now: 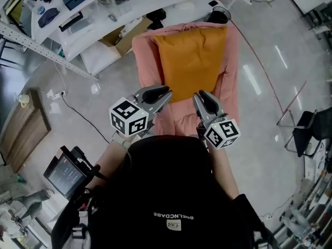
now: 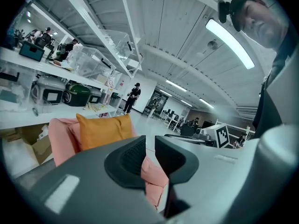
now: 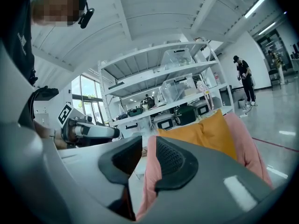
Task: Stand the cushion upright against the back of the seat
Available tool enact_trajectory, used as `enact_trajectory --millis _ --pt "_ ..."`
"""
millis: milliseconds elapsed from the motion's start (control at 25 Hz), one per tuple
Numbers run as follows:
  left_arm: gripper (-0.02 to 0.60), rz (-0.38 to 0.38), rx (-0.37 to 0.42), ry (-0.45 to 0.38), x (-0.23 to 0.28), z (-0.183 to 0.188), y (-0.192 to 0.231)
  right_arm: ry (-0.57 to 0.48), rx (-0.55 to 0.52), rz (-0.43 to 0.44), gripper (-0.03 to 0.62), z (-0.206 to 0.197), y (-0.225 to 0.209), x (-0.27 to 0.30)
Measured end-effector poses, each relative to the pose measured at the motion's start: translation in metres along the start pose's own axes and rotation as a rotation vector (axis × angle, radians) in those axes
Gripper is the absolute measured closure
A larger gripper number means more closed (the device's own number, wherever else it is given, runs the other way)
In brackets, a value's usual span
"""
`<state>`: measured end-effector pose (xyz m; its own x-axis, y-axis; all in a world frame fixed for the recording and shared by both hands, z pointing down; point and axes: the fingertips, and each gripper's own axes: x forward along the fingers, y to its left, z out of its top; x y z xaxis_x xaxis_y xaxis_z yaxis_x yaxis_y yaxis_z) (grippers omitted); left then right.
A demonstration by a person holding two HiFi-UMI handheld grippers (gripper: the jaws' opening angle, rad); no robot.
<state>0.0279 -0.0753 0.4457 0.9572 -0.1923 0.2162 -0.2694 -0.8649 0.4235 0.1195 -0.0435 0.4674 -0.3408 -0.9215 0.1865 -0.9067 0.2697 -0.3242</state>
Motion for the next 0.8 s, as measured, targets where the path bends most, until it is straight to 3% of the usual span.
enact_trajectory --millis 480,800 --pt "0.504 0.016 0.031 -0.046 -0.012 0.007 0.004 -0.045 -0.084 -0.01 0.52 0.02 0.009 0.001" --pt "0.5 0.019 0.02 -0.052 -0.014 0.006 0.004 -0.052 -0.035 -0.001 0.52 0.02 0.009 0.006"
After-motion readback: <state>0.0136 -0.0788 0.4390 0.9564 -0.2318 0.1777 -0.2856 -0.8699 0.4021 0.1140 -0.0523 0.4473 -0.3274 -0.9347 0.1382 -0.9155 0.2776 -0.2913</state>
